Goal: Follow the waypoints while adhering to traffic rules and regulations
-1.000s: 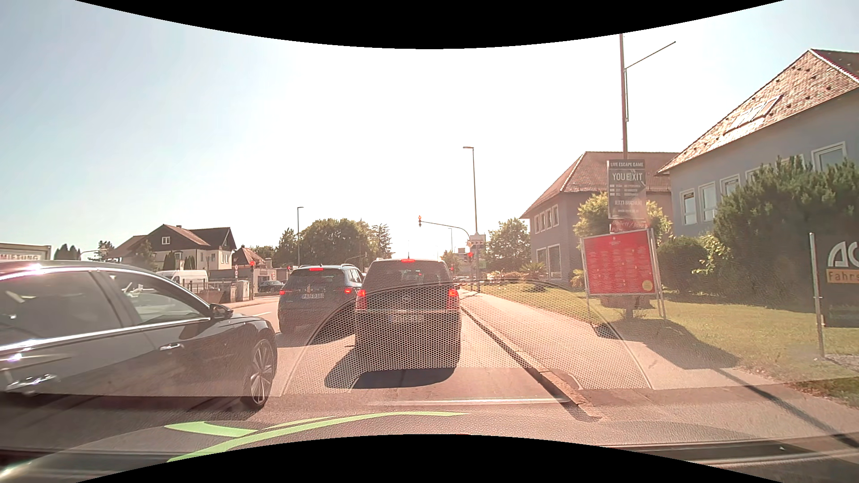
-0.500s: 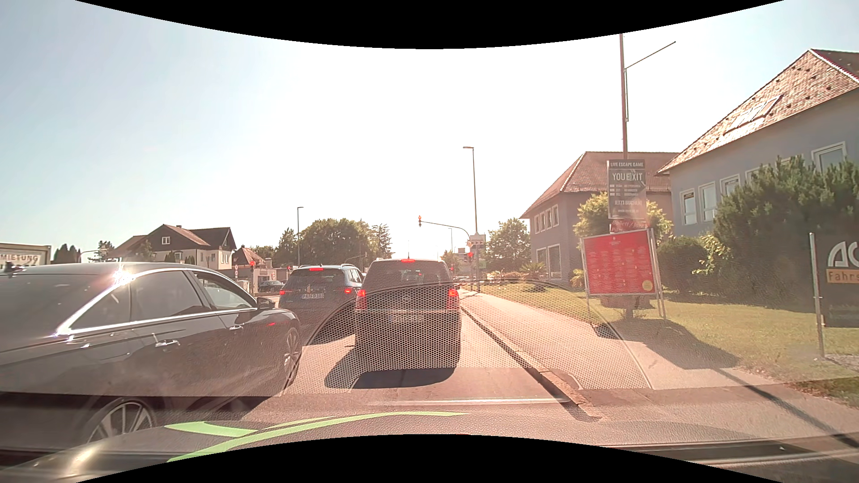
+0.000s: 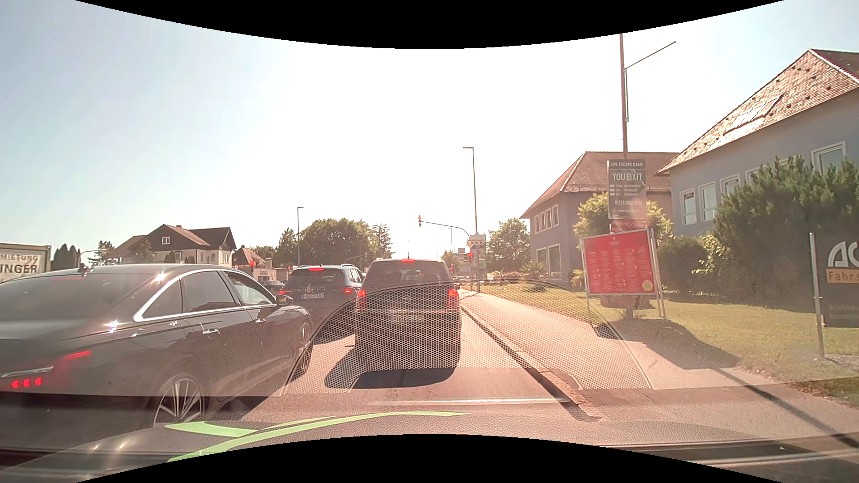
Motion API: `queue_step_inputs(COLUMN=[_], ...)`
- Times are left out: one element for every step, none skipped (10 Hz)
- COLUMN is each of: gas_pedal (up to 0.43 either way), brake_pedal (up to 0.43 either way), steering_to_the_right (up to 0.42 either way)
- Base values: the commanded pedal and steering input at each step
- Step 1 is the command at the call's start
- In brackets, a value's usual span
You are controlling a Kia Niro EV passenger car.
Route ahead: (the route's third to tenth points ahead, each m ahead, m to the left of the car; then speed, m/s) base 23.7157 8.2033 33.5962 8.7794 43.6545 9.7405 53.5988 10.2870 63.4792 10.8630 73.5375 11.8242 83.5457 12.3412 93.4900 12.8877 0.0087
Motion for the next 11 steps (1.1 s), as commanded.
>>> queue_step_inputs(gas_pedal=[0.000, 0.000, 0.000, 0.000, 0.000, 0.000, 0.000, 0.000, 0.000, 0.000, 0.000], brake_pedal=[0.360, 0.360, 0.360, 0.360, 0.360, 0.360, 0.360, 0.360, 0.360, 0.360, 0.360], steering_to_the_right=[-0.003, -0.003, -0.003, -0.003, -0.003, -0.003, -0.003, -0.003, -0.003, -0.003, -0.003])
